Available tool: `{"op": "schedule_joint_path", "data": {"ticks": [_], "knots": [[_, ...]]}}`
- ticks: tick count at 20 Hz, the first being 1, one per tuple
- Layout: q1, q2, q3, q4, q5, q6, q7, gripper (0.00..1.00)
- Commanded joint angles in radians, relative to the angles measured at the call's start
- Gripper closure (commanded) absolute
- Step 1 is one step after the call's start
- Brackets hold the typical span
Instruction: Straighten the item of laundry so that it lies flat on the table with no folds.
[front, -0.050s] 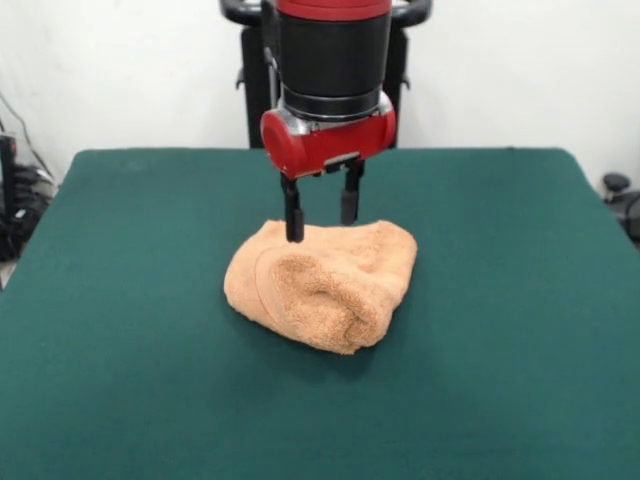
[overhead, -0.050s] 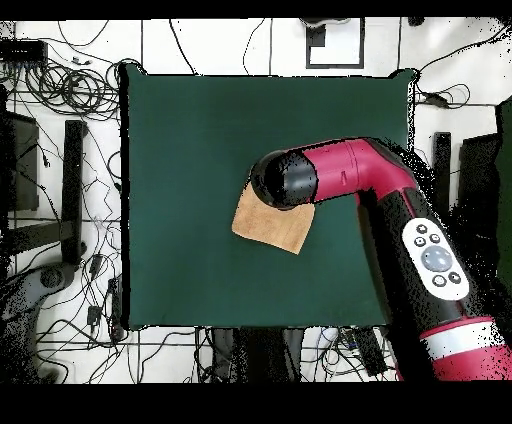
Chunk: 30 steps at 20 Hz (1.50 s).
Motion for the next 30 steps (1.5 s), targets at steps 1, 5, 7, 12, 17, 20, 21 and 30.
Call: {"op": "schedule_joint_path", "data": {"ticks": [1, 5, 7, 12, 17, 20, 21, 30], "knots": [[0.050, 0.043, -0.030, 0.029, 0.005, -0.027, 0.057, 0.00], [0.057, 0.042, -0.042, 0.054, 0.003, -0.070, 0.100, 0.00], [0.061, 0.048, -0.045, 0.057, 0.007, -0.062, 0.102, 0.00], [0.081, 0.061, -0.073, 0.065, 0.014, 0.013, 0.093, 0.00], [0.103, 0.073, -0.114, 0.066, 0.012, 0.017, 0.115, 0.00], [0.110, 0.085, -0.128, 0.068, 0.009, -0.006, 0.116, 0.00], [0.113, 0.089, -0.134, 0.068, 0.008, -0.011, 0.119, 0.00], [0.124, 0.116, -0.162, 0.066, -0.010, -0.092, 0.120, 0.00]]}}
